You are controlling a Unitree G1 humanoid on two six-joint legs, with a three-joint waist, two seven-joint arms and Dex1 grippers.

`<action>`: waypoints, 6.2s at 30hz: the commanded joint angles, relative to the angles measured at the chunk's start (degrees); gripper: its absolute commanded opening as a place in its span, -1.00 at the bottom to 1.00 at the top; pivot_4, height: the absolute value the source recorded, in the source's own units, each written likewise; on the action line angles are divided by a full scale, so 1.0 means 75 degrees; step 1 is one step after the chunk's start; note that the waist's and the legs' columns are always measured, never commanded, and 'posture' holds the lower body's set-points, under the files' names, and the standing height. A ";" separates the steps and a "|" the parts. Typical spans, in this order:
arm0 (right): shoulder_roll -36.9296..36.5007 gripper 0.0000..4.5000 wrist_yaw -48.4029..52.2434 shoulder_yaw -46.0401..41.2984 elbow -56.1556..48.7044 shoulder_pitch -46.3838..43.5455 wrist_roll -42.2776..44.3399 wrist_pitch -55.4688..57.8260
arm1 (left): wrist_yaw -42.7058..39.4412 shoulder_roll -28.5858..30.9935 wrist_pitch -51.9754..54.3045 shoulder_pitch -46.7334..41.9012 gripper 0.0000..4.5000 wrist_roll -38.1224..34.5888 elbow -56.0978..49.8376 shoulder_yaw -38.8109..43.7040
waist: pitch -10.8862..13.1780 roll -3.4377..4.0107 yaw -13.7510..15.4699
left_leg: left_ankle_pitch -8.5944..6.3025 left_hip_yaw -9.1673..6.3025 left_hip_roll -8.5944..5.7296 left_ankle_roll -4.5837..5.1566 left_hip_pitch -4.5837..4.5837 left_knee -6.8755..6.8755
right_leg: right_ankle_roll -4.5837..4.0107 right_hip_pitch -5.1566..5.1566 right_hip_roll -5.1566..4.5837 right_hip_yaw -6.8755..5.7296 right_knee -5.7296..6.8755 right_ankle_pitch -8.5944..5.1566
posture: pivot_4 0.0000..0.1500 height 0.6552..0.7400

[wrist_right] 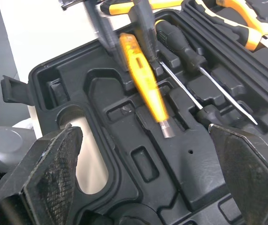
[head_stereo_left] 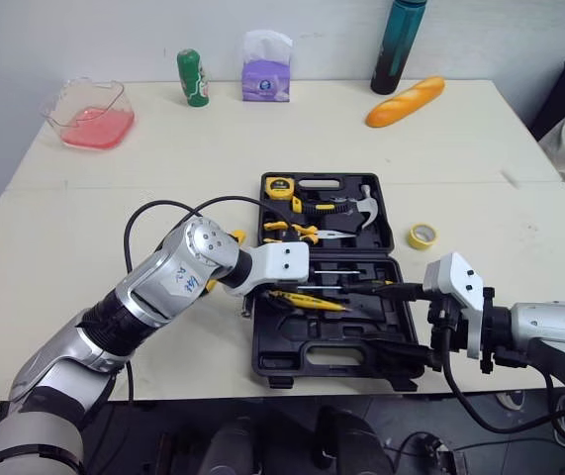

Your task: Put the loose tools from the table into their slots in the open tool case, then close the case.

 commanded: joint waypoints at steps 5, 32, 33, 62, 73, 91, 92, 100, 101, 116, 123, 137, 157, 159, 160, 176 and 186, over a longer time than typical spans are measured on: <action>-0.0027 1.00 0.0038 -0.0293 -0.0159 0.0107 -0.0015 -0.0171 | -0.0261 0.0179 0.0931 -0.0108 0.82 -0.0800 -0.0658 0.1125 | 0.0000 0.0000 0.0006 | 0.0000 -0.0005 0.0000 0.0000 -0.0004 0.0008 | 0.0000 0.0000 -0.0002 -0.0003 0.0002 0.0000 | 1.00 0.99; -0.0039 1.00 0.0052 -0.0276 -0.0088 0.0054 -0.0096 -0.0297 | -0.0305 -0.1765 -0.2841 0.1614 -0.99 -0.1184 0.2875 0.2026 | -0.0003 0.0003 0.0055 | -0.0013 -0.0022 -0.0030 0.0027 -0.0016 0.0085 | 0.0011 0.0014 -0.0050 -0.0024 0.0045 0.0006 | 1.00 0.99; -0.0040 1.00 0.0048 -0.0277 -0.0088 0.0061 -0.0105 -0.0300 | -0.0302 -0.1712 -0.2772 0.1629 -0.99 -0.1039 0.2896 0.1894 | -0.0003 0.0003 0.0057 | -0.0013 -0.0022 -0.0030 0.0027 -0.0014 0.0085 | 0.0011 0.0016 -0.0050 -0.0024 0.0045 0.0006 | 1.00 0.99; -0.0650 1.00 0.1097 -0.5072 0.5183 0.2392 -0.2156 -0.2374 | 0.0905 0.1871 -0.1811 0.5602 0.99 -0.2683 0.2912 0.8667 | -0.0077 0.0005 -0.0059 | -0.0067 -0.0024 0.0024 0.0021 0.0098 0.0061 | 0.0000 0.0131 -0.0070 0.0007 -0.0061 -0.0003 | 1.00 0.99; -0.0539 1.00 0.0932 -0.5077 0.5764 0.2164 -0.2356 -0.2694 | 0.1540 0.2355 -0.2018 0.6011 0.99 -0.2549 0.3419 0.9089 | -0.0070 0.0018 -0.0066 | -0.0101 -0.0011 0.0026 -0.0063 0.0131 -0.0035 | -0.0023 0.0107 -0.0103 0.0034 -0.0064 -0.0015 | 1.00 0.99; 0.0120 1.00 -0.0109 -0.1534 -0.0464 -0.0328 0.1109 -0.0061 | 0.4587 0.0167 0.2518 0.4118 0.99 -0.3214 -0.0849 0.5754 | -0.0056 0.0024 -0.0046 | -0.0060 -0.0006 0.0030 -0.0040 0.0130 -0.0040 | -0.0029 0.0106 -0.0058 0.0034 -0.0020 -0.0018 | 1.00 0.99; 0.0206 1.00 -0.0201 -0.1257 -0.0572 -0.0635 0.1234 -0.0014 | 0.4689 0.0166 0.2400 0.4057 0.99 -0.3015 -0.0731 0.5518 | -0.0052 0.0017 -0.0049 | -0.0058 -0.0004 0.0029 -0.0039 0.0128 -0.0038 | -0.0029 0.0104 -0.0056 0.0034 -0.0021 -0.0018 | 1.00 0.99; 0.0557 1.00 -0.0548 0.0036 -0.0600 -0.1926 0.1381 0.0111 | 0.4771 0.0022 0.1629 0.3782 0.44 -0.2200 -0.0271 0.4177 | -0.0050 0.0010 -0.0007 | -0.0037 -0.0012 0.0012 -0.0025 0.0124 -0.0037 | -0.0028 0.0106 -0.0072 0.0027 -0.0022 -0.0018 | 1.00 0.99; 0.0578 1.00 -0.0532 0.0120 -0.0558 -0.1977 0.1342 0.0078 | 0.4732 0.0028 0.1492 0.3785 0.23 -0.2102 -0.0214 0.4079 | -0.0050 0.0010 0.0000 | -0.0036 -0.0013 0.0008 -0.0023 0.0123 -0.0037 | -0.0026 0.0106 -0.0076 0.0027 -0.0022 -0.0016 | 1.00 0.99; -0.0320 1.00 0.0515 -0.0828 -0.0313 -0.0720 0.1255 0.0102 | 0.1452 0.1540 0.1285 0.1497 -0.35 -0.3549 -0.1072 0.4016 | -0.0031 -0.0020 0.0041 | -0.0035 -0.0042 0.0002 -0.0016 0.0080 -0.0036 | -0.0018 0.0102 -0.0071 -0.0013 -0.0065 -0.0012 | 1.00 0.99; -0.0890 1.00 0.1043 -0.2395 -0.0387 0.1197 0.1395 0.0523 | 0.0312 0.0903 0.1127 0.0922 -0.35 -0.3334 -0.1288 0.1747 | -0.0024 -0.0029 -0.0008 | -0.0036 -0.0023 -0.0027 0.0030 0.0078 -0.0034 | 0.0017 0.0118 -0.0049 -0.0021 -0.0088 0.0005 | 1.00 0.99; -0.0673 1.00 0.0874 -0.3146 -0.0782 0.2434 0.1459 0.0594 | 0.0331 -0.0276 0.0406 0.0216 -0.35 -0.1604 -0.0164 -0.0053 | -0.0022 -0.0032 0.0013 | -0.0012 -0.0032 -0.0022 0.0019 0.0094 -0.0035 | 0.0013 0.0120 -0.0061 0.0005 -0.0067 0.0004 | 1.00 0.99; -0.0584 1.00 0.0674 -0.3123 -0.0849 0.2608 0.1273 0.0366 | -0.0249 -0.1050 -0.1484 0.1316 0.86 -0.2370 0.0296 0.1679 | -0.0023 -0.0030 0.0006 | -0.0009 -0.0040 -0.0022 0.0023 0.0097 -0.0031 | 0.0013 0.0124 -0.0074 0.0003 -0.0066 0.0004 | 1.00 0.99; -0.0584 1.00 0.0683 -0.3031 -0.0821 0.2551 0.1237 0.0318 | -0.0510 -0.1247 -0.2175 0.1737 0.57 -0.2513 0.0481 0.1908 | -0.0024 -0.0030 0.0004 | -0.0009 -0.0041 -0.0022 0.0023 0.0102 -0.0031 | 0.0013 0.0132 -0.0082 0.0001 -0.0068 0.0004 | 1.00 0.99; -0.0597 1.00 0.0685 -0.2944 -0.0802 0.2479 0.1223 0.0296 | -0.0692 -0.1311 -0.2564 0.1910 0.36 -0.2500 0.0634 0.1922 | -0.0023 -0.0030 0.0002 | -0.0009 -0.0041 -0.0022 0.0023 0.0103 -0.0030 | 0.0014 0.0133 -0.0081 -0.0001 -0.0069 0.0004 | 1.00 0.99; -0.0656 1.00 0.0738 -0.2462 -0.0609 0.1927 0.1147 0.0290 | -0.1488 -0.0848 -0.3207 0.1886 -0.98 -0.0597 0.1937 0.0336 | -0.0030 -0.0021 0.0049 | -0.0012 -0.0039 -0.0026 0.0025 0.0110 -0.0025 | 0.0013 0.0137 -0.0075 -0.0007 -0.0082 0.0005 | 1.00 0.99; -0.0627 1.00 0.0737 -0.2585 -0.0705 0.2131 0.1128 0.0303 | -0.0552 -0.1412 -0.2949 0.1729 -0.98 0.0055 0.2543 0.0264 | -0.0117 -0.0019 0.0189 | -0.0035 -0.0055 -0.0022 0.0050 0.0149 -0.0026 | 0.0013 0.0196 -0.0137 -0.0009 -0.0110 0.0005 | 1.00 0.99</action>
